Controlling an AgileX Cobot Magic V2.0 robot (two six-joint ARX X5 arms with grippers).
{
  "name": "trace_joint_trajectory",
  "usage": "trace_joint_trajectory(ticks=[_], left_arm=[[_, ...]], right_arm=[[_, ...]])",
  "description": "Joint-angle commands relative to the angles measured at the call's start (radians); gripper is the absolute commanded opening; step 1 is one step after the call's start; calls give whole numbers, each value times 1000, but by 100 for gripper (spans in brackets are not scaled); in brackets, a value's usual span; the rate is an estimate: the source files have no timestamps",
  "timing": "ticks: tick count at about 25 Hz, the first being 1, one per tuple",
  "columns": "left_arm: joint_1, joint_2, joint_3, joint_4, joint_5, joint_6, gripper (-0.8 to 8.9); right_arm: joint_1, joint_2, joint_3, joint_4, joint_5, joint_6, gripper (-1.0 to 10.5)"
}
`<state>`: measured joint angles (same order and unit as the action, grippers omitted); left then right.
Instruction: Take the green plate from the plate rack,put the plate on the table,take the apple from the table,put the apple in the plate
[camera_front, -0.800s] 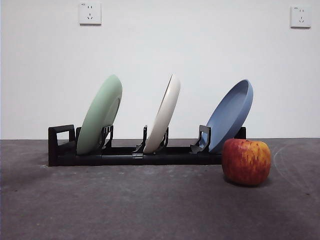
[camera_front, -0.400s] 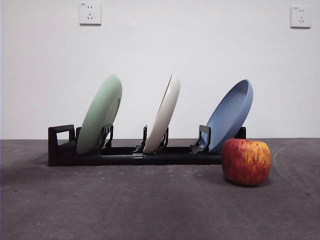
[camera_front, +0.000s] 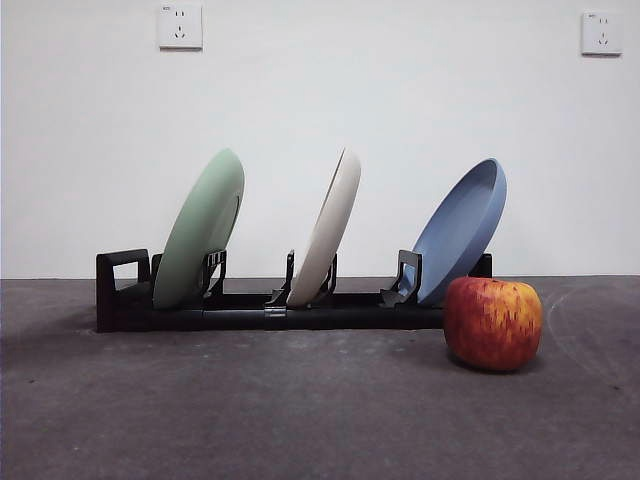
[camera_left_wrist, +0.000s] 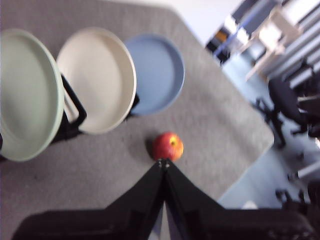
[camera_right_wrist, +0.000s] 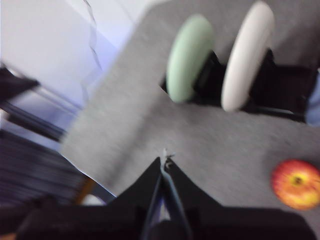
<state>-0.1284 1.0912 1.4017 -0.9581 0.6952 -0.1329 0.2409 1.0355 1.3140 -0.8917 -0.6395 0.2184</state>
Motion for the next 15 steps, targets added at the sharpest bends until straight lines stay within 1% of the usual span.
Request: trace_joint_trajectory(ticks=[1, 4, 5, 6, 7, 8, 9, 10, 11, 15], left_arm=[[-33, 71, 69, -42, -34, 84, -4], [-71, 124, 109, -51, -105, 93, 5], [-85, 136, 116, -49, -130, 92, 34], [-103, 152, 121, -44, -169, 92, 144], [-118, 166, 123, -44, -208, 79, 299], [-131, 180, 124, -45, -244, 69, 440], [-141, 191, 124, -48, -278, 65, 480], [-148, 200, 124, -47, -308, 58, 479], [-155, 206, 124, -44, -328, 55, 479], [-166, 240, 130, 37, -349, 29, 479]], right_arm=[[66, 51, 42, -32, 105, -82, 1], [124, 90, 73, -33, 192, -92, 5], [137, 102, 85, -34, 224, -92, 19], [149, 115, 102, -33, 267, -92, 102], [154, 127, 119, -33, 295, -92, 242], [154, 138, 135, -36, 300, -92, 406], [154, 148, 150, -40, 300, -92, 571], [153, 157, 165, -51, 300, -93, 679], [153, 164, 178, -58, 301, -93, 697], [153, 166, 187, -47, 301, -92, 692]])
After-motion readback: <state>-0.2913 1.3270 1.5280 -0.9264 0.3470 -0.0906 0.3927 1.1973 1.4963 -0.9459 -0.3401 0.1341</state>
